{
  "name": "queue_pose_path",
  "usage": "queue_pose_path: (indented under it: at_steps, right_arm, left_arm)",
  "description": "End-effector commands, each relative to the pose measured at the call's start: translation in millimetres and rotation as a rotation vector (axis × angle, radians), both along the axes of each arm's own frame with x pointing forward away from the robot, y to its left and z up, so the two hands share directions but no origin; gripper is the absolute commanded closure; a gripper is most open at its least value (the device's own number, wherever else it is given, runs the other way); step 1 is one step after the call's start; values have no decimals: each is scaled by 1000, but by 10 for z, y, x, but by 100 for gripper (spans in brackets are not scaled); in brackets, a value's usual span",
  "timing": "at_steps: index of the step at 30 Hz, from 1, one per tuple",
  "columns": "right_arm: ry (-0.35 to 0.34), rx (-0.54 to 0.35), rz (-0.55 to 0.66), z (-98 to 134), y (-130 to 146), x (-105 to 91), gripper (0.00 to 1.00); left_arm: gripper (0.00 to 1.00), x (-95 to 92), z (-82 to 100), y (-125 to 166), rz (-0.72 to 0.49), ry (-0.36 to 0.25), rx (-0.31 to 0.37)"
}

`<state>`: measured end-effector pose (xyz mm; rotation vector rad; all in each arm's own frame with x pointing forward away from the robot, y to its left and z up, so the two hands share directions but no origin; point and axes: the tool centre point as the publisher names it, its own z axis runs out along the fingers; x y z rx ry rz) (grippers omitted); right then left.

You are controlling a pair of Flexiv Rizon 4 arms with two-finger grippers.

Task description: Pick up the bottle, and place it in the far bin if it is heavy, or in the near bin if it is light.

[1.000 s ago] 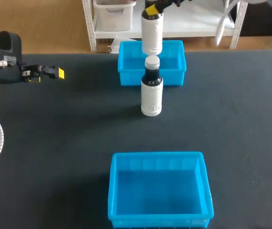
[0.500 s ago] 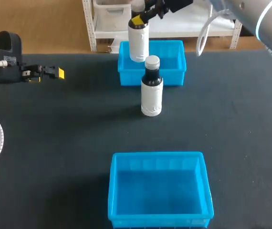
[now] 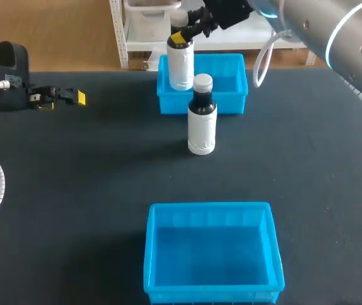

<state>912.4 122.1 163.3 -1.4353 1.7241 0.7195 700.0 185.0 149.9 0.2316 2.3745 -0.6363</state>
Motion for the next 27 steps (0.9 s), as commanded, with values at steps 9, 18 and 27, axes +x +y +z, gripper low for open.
queue_pose_path:
  at_steps: [9,18,27]
  right_arm:
    - [168,14,209,-166,78,166,100]
    - [179,11,209,-235,74,160,100]
    - [195,7,213,-317,88,153,100]
  left_arm:
    - [0,0,0,0,0,0,0]
    - [0,0,0,0,0,0,0]
    - [0,0,0,0,0,0,0]
